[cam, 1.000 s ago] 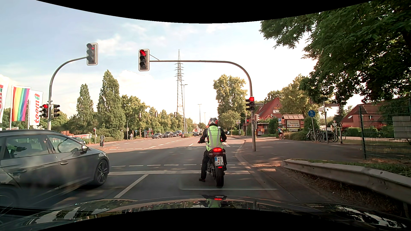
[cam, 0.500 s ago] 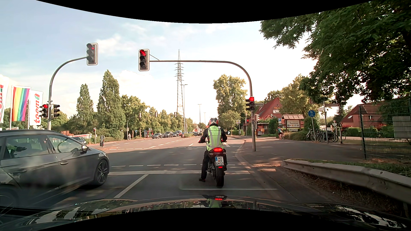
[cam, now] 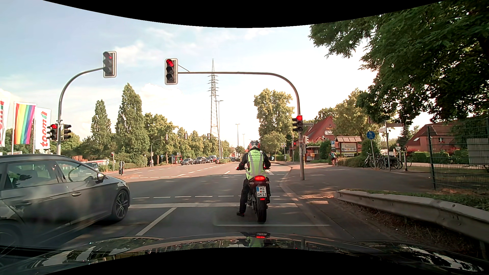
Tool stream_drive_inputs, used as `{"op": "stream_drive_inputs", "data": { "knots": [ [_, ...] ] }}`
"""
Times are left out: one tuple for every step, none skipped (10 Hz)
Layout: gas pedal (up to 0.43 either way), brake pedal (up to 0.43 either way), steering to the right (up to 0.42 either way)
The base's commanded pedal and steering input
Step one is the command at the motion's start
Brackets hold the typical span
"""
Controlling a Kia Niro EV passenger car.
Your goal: Follow the waypoints while adhering to traffic rules and regulations
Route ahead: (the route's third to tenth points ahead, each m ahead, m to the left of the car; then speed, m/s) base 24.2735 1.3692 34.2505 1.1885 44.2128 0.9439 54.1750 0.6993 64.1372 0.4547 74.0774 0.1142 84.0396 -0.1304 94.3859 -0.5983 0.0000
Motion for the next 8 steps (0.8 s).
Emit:
{"op": "stream_drive_inputs", "data": {
  "knots": [
    [0.0, 0.0, 0.0],
    [0.0, 0.0, 0.0],
    [0.0, 0.0, 0.0],
    [0.0, 0.0, 0.0],
    [0.0, 0.0, 0.0],
    [0.0, 0.0, 0.0],
    [0.0, 0.0, 0.0],
    [0.0, 0.0, 0.0]
  ]
}}
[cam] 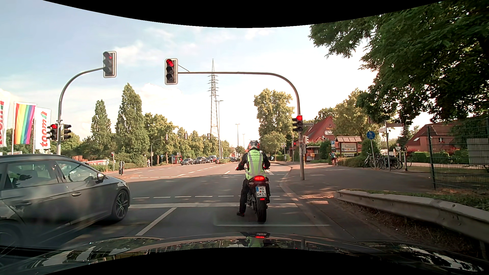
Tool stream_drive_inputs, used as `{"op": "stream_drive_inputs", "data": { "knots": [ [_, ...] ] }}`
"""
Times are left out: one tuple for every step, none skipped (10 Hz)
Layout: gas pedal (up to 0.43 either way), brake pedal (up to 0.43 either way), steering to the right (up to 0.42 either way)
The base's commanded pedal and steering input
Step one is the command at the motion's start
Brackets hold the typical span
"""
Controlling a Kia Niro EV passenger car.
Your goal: Follow the waypoints while adhering to traffic rules and regulations
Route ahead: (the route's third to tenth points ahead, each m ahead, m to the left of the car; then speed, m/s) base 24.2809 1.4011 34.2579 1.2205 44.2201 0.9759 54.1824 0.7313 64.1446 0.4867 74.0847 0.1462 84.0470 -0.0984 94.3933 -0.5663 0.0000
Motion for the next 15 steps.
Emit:
{"op": "stream_drive_inputs", "data": {
  "knots": [
    [0.0, 0.0, 0.0],
    [0.0, 0.0, 0.0],
    [0.0, 0.0, 0.0],
    [0.0, 0.0, 0.0],
    [0.0, 0.0, 0.0],
    [0.0, 0.0, 0.0],
    [0.0, 0.0, 0.0],
    [0.0, 0.0, 0.0],
    [0.0, 0.0, 0.0],
    [0.0, 0.0, 0.0],
    [0.0, 0.0, 0.0],
    [0.0, 0.0, 0.0],
    [0.0, 0.0, 0.0],
    [0.0, 0.0, 0.0],
    [0.0, 0.0, 0.0]
  ]
}}
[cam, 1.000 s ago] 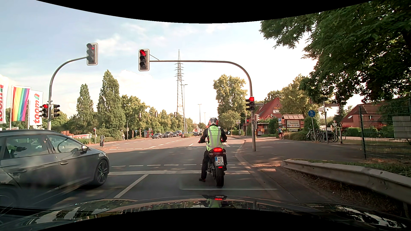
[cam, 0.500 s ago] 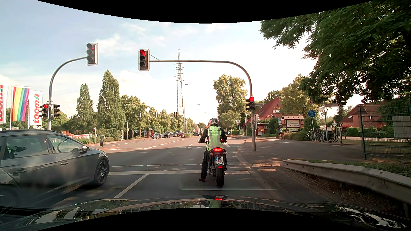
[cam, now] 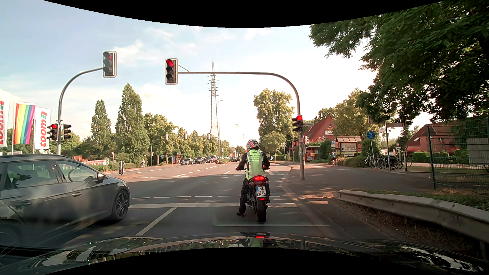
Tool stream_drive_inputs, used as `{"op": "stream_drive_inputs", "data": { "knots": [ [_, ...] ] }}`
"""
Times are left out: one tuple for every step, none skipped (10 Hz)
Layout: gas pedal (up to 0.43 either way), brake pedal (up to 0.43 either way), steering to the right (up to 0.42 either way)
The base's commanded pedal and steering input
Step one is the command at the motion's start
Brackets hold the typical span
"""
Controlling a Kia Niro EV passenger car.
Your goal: Follow the waypoints while adhering to traffic rules and regulations
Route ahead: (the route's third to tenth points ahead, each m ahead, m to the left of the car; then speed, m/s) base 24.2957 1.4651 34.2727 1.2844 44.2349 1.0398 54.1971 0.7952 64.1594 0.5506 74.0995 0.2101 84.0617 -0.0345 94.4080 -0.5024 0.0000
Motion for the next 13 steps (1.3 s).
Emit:
{"op": "stream_drive_inputs", "data": {
  "knots": [
    [0.0, 0.0, 0.0],
    [0.0, 0.0, 0.0],
    [0.0, 0.0, 0.0],
    [0.0, 0.0, 0.0],
    [0.0, 0.0, 0.0],
    [0.0, 0.0, 0.0],
    [0.0, 0.0, 0.0],
    [0.0, 0.0, 0.0],
    [0.0, 0.0, 0.0],
    [0.0, 0.0, 0.0],
    [0.0, 0.0, 0.0],
    [0.0, 0.0, 0.0],
    [0.0, 0.0, 0.0]
  ]
}}
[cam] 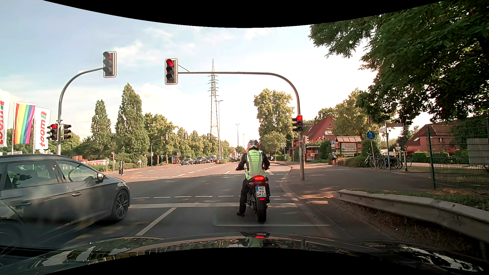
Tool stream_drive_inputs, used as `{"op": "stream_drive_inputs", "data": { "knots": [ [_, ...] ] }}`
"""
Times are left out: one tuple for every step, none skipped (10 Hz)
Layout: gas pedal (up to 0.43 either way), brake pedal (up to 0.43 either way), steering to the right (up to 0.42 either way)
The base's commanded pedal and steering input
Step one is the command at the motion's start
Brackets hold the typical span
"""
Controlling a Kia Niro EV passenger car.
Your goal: Follow the waypoints while adhering to traffic rules and regulations
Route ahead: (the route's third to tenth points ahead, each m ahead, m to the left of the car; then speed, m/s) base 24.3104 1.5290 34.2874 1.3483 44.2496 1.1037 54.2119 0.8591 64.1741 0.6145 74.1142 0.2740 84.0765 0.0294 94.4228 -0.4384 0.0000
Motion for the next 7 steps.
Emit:
{"op": "stream_drive_inputs", "data": {
  "knots": [
    [0.0, 0.0, 0.0],
    [0.0, 0.0, 0.0],
    [0.0, 0.0, 0.0],
    [0.0, 0.0, 0.0],
    [0.0, 0.0, 0.0],
    [0.0, 0.0, 0.0],
    [0.0, 0.0, 0.0]
  ]
}}
